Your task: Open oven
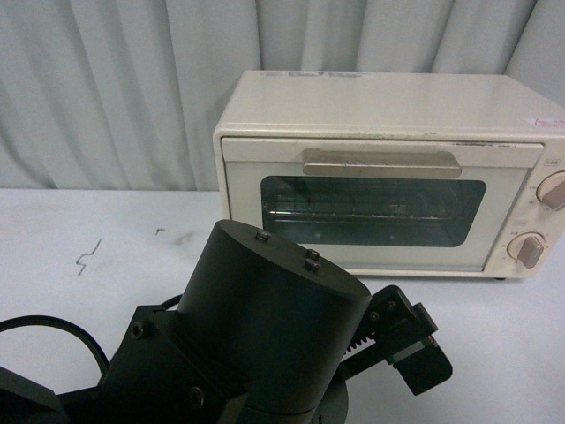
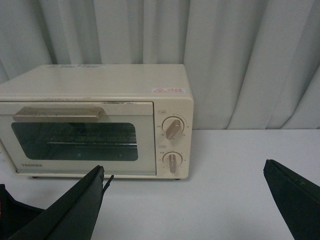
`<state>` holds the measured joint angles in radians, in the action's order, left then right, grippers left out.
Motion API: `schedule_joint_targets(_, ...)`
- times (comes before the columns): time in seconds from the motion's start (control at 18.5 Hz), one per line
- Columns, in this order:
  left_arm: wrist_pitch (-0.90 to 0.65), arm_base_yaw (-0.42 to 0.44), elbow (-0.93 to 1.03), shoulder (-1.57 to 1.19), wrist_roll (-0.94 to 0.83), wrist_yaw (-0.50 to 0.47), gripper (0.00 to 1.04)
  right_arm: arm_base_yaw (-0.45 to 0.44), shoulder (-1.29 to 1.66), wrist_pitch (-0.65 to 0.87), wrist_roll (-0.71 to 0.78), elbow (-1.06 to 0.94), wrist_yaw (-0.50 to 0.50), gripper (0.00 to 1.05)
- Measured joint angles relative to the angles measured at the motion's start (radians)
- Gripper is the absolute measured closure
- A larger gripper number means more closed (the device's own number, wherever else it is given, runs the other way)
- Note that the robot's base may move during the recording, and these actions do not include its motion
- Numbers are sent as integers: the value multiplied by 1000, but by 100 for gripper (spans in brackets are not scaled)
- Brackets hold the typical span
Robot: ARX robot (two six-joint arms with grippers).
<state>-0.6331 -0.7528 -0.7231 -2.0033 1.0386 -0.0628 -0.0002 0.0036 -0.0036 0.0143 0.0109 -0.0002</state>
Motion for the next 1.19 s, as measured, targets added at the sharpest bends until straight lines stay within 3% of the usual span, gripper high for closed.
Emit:
schedule_joint_targets(0.38,-57,59,29,-67,-79,-58,7,0,0,0,0,0,0,6)
schedule_joint_targets(0.81,-108,78,61,-68,-86,25,7,0,0,0,0,0,0,6)
schedule_joint_targets(1.19,-109,74,62,-68,-87,33,7,0,0,0,0,0,0,6)
